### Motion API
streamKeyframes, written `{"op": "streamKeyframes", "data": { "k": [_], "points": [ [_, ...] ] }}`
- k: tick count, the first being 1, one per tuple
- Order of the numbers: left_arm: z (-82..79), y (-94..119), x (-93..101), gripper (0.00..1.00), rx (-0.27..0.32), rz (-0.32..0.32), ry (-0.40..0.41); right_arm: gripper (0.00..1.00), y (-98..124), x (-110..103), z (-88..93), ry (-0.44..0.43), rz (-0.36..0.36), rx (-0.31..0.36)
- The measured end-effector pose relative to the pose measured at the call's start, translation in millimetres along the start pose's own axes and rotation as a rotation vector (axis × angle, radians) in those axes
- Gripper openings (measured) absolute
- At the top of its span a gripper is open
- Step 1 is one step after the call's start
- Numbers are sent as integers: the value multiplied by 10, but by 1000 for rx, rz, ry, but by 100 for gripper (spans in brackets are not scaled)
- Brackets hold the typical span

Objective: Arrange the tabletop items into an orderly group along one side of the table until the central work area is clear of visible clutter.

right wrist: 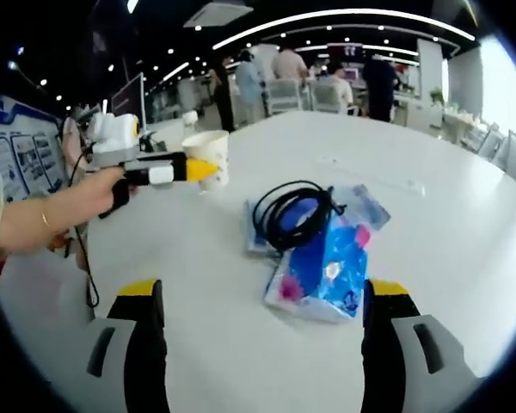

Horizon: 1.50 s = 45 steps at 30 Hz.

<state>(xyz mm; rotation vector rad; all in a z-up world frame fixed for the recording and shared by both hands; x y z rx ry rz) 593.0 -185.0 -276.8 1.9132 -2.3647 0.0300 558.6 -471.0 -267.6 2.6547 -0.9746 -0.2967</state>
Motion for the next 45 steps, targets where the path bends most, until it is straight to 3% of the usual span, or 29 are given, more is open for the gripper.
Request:
{"op": "streamKeyframes", "data": {
  "k": [3,14,27,32,41,45],
  "points": [
    [69,-70,-36,39,-5,-7,8,94,-40,59,17,-8,29,23],
    [290,-145,-151,39,-36,-53,49,88,-193,93,154,-14,55,-3],
    [407,-207,-134,39,-60,-64,17,82,-336,97,206,-33,83,0],
    [469,-210,-179,39,-67,-94,45,78,-350,125,218,-37,100,-2],
    [452,-229,-165,39,-84,-96,34,74,-343,170,250,-57,125,-19],
    [465,-220,-124,50,-103,-89,5,76,-349,190,261,-63,140,-28]
  ]
}}
Point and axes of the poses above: the point that each gripper's makers call its tool centre point, and the gripper's own axes: y roughly backward along the fingers, x roughly to its right, z roughly out of its underside, the point moved 9 cm from there along y, roughly backward along the fingers, and after that the axes turned 15 degrees about x, right-handed, at the moved point
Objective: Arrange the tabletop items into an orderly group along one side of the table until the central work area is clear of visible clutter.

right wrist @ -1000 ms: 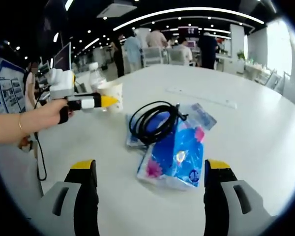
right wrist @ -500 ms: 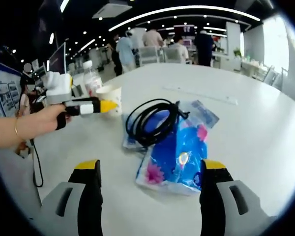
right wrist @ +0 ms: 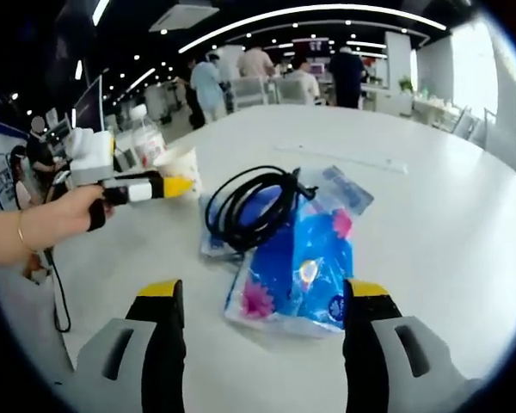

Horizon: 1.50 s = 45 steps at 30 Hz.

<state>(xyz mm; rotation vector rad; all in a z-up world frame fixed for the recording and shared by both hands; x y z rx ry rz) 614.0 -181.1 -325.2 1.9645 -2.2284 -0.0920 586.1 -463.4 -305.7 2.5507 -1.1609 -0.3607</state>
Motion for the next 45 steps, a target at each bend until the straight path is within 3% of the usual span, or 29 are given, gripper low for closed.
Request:
{"op": "streamKeyframes", "data": {
  "k": [12,15,21,25,29,35,37,40,45],
  "points": [
    [-117,108,121,61,-11,37,-43,77,47,2,-122,-3,10,27],
    [-127,179,173,69,-51,44,-37,83,66,-28,-161,-11,-7,44],
    [-219,323,258,75,-61,78,-48,86,97,-70,-219,2,-23,55],
    [-274,480,317,78,-107,100,-107,88,113,-80,-243,8,-33,53],
    [-341,646,358,86,-98,120,-101,89,132,-97,-247,11,-39,49],
    [-462,858,307,97,-65,99,-66,91,147,-130,-223,14,-56,35],
    [-484,919,319,99,-65,107,-74,91,151,-144,-204,18,-58,23],
    [-542,1040,351,99,-19,140,-52,91,129,-166,-165,12,-66,7],
    [-554,1177,441,99,-61,191,-58,88,84,-157,-115,15,-61,-17]
  ]
}}
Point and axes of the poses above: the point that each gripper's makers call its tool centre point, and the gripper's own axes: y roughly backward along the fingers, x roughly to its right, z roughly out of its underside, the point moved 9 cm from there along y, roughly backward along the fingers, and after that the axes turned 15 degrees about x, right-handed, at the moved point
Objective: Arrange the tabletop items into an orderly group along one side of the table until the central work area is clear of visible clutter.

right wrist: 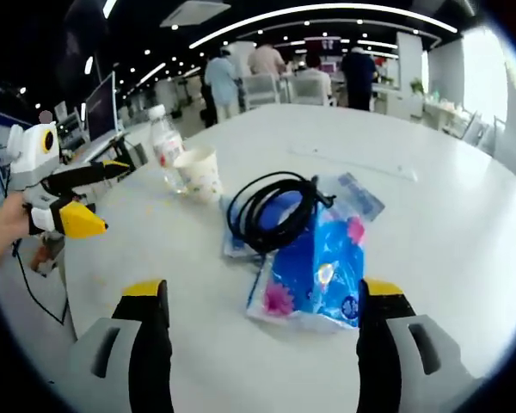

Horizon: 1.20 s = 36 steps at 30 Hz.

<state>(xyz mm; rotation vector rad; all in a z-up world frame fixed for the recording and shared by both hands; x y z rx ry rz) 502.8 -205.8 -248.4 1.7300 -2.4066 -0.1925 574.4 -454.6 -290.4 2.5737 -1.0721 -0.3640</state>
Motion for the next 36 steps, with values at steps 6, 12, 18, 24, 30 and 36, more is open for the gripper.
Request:
{"op": "streamKeyframes", "data": {
  "k": [6,12,18,24,30,36],
  "points": [
    [-97,132,74,99,-15,37,-30,86,-33,11,33,-13,13,-10],
    [-161,307,156,99,-24,77,-42,82,-36,19,42,-6,22,-20],
    [-92,427,165,99,-37,68,-47,76,-67,64,-17,44,33,-7],
    [-66,520,203,99,-46,70,-24,67,-111,134,-46,71,65,-23],
    [2,545,218,99,-37,79,-53,51,-161,126,19,79,72,-68],
    [38,550,208,99,-39,82,-14,47,-201,172,81,72,113,-100]
  ]
}}
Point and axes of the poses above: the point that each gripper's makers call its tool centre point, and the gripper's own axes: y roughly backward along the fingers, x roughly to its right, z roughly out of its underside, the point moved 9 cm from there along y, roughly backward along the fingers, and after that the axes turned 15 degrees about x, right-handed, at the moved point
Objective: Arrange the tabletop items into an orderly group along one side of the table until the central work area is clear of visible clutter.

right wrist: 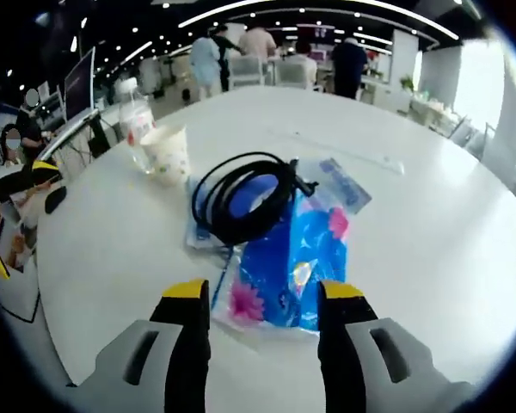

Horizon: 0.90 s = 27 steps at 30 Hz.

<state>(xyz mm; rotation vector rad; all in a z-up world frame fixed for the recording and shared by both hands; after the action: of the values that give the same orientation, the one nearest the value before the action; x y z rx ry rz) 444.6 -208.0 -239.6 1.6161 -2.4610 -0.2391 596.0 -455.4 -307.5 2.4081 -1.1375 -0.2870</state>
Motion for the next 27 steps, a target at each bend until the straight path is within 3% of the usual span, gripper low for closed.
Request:
{"op": "streamKeyframes", "data": {
  "k": [5,7,16,20,23,27],
  "points": [
    [19,8,8,99,-8,5,-13,40,-18,10,100,-27,28,-34],
    [25,9,9,99,-13,5,-11,39,-23,18,94,-59,52,-3],
    [24,22,-17,98,-15,1,-16,25,-7,43,94,-59,78,10],
    [27,29,-12,97,-18,5,-16,16,3,38,69,-32,71,20],
    [31,30,-13,97,-19,7,-14,3,47,57,29,-8,89,46],
    [36,29,-9,96,-24,10,-17,2,94,75,-2,13,89,66]
  ]
}}
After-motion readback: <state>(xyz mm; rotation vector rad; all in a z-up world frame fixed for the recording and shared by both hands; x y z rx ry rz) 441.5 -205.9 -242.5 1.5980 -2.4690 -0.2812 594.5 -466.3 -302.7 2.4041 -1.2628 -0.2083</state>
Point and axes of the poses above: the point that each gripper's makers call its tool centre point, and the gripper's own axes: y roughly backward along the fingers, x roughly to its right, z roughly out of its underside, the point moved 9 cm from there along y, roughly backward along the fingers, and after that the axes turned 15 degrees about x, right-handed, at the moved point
